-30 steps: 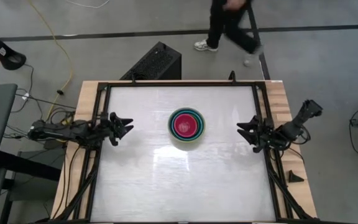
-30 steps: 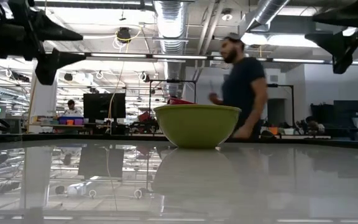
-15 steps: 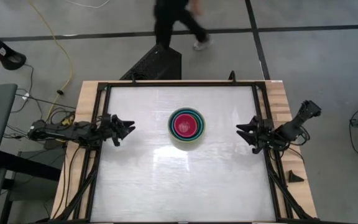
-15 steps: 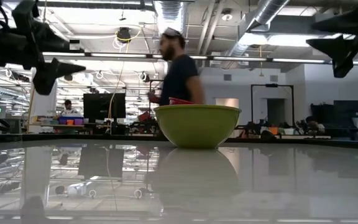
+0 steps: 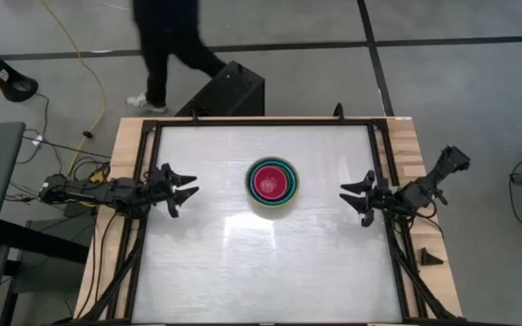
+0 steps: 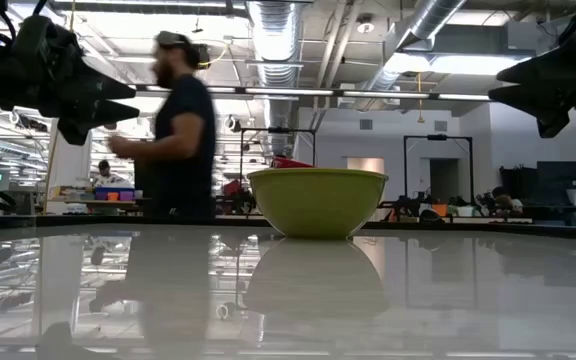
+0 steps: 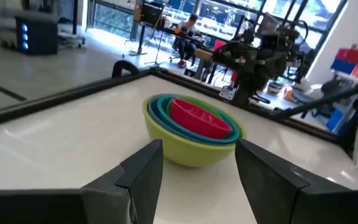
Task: Nest bowls inside each other
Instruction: Return to Home Position
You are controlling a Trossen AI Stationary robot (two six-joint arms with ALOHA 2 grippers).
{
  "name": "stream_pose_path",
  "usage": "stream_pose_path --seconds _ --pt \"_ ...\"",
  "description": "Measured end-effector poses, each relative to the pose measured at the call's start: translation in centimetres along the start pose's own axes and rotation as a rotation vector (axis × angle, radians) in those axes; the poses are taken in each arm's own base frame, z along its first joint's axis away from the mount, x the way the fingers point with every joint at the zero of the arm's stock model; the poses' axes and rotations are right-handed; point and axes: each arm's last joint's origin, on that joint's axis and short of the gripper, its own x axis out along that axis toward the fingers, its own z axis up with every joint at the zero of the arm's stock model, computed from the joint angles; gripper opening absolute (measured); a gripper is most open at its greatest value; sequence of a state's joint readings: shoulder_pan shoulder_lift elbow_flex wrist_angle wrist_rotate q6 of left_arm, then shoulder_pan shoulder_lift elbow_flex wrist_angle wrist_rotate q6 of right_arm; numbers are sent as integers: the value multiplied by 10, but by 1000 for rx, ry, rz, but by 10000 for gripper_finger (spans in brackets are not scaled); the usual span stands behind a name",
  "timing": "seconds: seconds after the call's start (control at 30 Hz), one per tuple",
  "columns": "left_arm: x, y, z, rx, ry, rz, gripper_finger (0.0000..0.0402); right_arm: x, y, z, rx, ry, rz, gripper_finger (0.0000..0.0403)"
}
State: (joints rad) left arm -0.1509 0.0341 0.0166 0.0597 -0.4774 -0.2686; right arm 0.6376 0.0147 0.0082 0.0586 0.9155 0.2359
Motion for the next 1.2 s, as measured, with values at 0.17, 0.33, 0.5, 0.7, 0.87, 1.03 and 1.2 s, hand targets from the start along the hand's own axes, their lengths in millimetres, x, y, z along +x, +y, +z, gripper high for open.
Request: stream_pose_path --seconds 0.17,0.33,0.5,0.7,0.87,1.03,1.2 --pt "0 0 0 117 1 -1 190 1 -1 0 -63 -3 -22 192" --pt "0 0 0 266 2 -1 190 1 -2 0 -171 -3 -53 192" --pt "0 -1 0 245 7 -25 190 1 -3 -1 -180 -4 -70 192" --pt "0 -2 -1 203 19 -73 190 0 -2 -1 -181 1 -47 192" --pt "0 -2 -1 200 19 -72 190 -1 0 -2 -180 7 -18 192" --pt "0 -2 -1 200 19 -72 190 -2 1 -2 -178 10 2 192" --pt "0 -2 -1 200 19 -72 190 -2 1 -2 -175 9 3 191"
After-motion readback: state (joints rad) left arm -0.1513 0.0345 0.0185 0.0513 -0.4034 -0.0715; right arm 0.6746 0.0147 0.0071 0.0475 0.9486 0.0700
